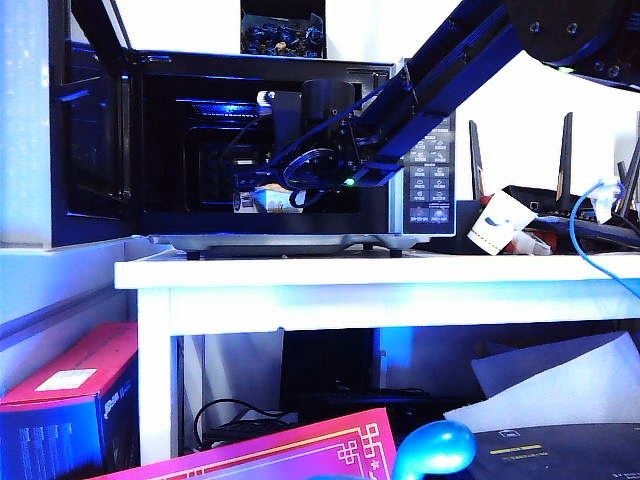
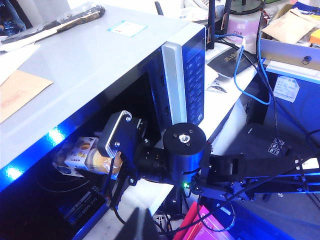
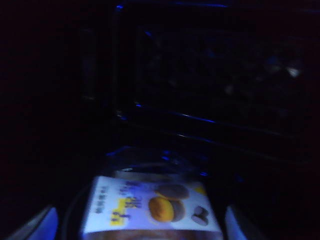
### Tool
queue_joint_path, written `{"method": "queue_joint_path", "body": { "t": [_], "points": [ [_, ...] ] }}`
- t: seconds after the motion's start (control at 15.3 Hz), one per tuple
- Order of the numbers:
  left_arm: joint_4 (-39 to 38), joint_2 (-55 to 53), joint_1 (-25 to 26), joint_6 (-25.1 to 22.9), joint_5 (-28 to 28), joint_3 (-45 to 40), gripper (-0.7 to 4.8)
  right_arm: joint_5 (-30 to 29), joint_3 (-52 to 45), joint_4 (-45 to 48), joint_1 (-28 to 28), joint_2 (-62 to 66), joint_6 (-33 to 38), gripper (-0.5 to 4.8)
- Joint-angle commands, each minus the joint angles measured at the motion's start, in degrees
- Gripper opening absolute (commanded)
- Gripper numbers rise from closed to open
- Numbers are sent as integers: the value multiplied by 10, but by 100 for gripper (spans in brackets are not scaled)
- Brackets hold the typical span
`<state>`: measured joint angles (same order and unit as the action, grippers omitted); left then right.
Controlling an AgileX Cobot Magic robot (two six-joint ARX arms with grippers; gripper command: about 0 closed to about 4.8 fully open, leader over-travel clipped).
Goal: Open the microwave door, place the box of snacks from the top of the microwave inside, then close the microwave door.
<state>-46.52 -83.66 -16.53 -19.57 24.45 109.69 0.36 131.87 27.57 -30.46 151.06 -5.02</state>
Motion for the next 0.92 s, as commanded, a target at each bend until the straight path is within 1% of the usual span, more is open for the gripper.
{"method": "queue_joint_path", "body": {
  "t": [0.07,0.2,0.52,0.65,0.72,0.85,0.92],
  "points": [
    [3,3,0,1,3,1,-6,-5,3,-7,-5,-26,0,479],
    [0,3,0,1,2,1,-6,-3,3,-82,-8,-59,-10,479],
    [-1,3,0,1,2,1,-6,-5,3,-334,-10,-153,-9,479],
    [6,3,0,1,2,1,-6,-5,3,-429,-10,-183,27,479],
    [9,3,0,1,2,1,-6,-5,3,-469,-10,-195,36,340],
    [10,3,0,1,2,1,-6,-6,3,-559,-10,-215,42,263],
    [10,3,0,1,2,1,-6,-8,3,-599,-10,-218,49,237]
  ]
}}
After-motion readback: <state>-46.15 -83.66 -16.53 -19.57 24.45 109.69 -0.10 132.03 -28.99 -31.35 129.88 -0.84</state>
